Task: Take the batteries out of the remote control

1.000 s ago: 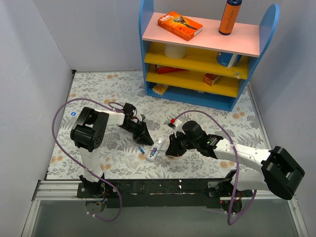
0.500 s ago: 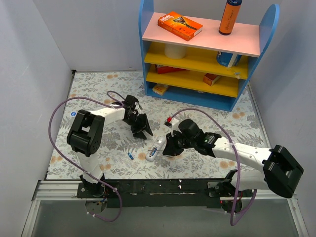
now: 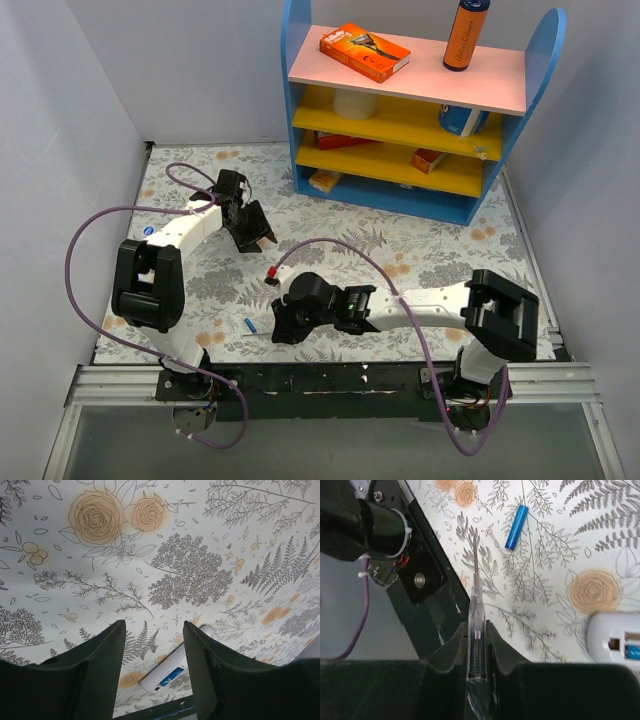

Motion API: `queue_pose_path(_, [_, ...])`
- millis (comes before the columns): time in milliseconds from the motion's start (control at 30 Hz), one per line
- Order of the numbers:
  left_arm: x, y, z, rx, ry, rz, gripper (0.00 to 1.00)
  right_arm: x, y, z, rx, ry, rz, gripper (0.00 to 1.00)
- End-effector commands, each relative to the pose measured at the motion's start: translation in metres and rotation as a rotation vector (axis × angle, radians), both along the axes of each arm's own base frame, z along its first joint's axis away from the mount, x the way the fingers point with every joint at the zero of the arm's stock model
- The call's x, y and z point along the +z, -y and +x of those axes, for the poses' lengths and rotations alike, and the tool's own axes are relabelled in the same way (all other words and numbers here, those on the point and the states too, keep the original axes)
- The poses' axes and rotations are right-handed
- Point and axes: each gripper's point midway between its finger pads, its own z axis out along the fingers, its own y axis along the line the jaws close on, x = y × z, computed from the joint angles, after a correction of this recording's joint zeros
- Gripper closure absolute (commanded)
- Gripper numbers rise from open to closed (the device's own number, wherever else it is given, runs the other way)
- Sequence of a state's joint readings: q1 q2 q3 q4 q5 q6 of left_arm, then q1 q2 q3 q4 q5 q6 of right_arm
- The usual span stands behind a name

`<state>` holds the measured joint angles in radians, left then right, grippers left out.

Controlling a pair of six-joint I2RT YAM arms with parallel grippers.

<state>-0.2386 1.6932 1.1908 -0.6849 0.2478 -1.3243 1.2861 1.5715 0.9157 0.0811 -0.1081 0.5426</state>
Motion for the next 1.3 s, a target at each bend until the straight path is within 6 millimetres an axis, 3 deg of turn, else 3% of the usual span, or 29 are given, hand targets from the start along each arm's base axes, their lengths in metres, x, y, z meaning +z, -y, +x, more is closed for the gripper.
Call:
queue_pose_path(0, [0.005, -0.009, -0.007, 0.006, 0.014, 0.035, 0.5, 0.003, -0.037, 0.013, -0.07, 0.037, 0.023, 0.99])
queue_pose_path(200, [0.001, -0.011, -0.01, -0.001, 0.013, 0.036, 0.51, -0.019, -0.045, 0.016, -0.089, 0.049, -0.058, 0.99])
queue_pose_path(567, [-0.004, -0.006, -0.011, -0.029, 0.004, 0.008, 0.51, -0.025, -0.027, 0.013, -0.091, 0.065, -0.091, 0.99])
queue_pose_path(767, [-0.01, 0.0, -0.019, -0.079, -0.011, -0.03, 0.5, -0.014, -0.025, 0.01, -0.08, 0.065, -0.061, 0.99])
queue_pose_path(967, [-0.015, 0.01, -0.03, -0.129, -0.012, -0.097, 0.49, 0.02, -0.025, 0.007, -0.053, 0.086, 0.02, 0.99])
queue_pose_path(1100, [-0.017, 0.019, -0.036, -0.173, -0.009, -0.119, 0.49, 0.045, -0.012, 0.011, -0.073, 0.123, 0.037, 0.99])
queue_pose_path(1167, [-0.019, 0.025, -0.04, -0.201, -0.011, -0.124, 0.5, 0.045, 0.002, 0.015, -0.098, 0.139, -0.004, 0.99])
queue_pose_path(1267, [-0.016, 0.045, -0.044, -0.276, -0.002, -0.165, 0.5, 0.026, 0.03, 0.019, -0.133, 0.142, -0.109, 0.99])
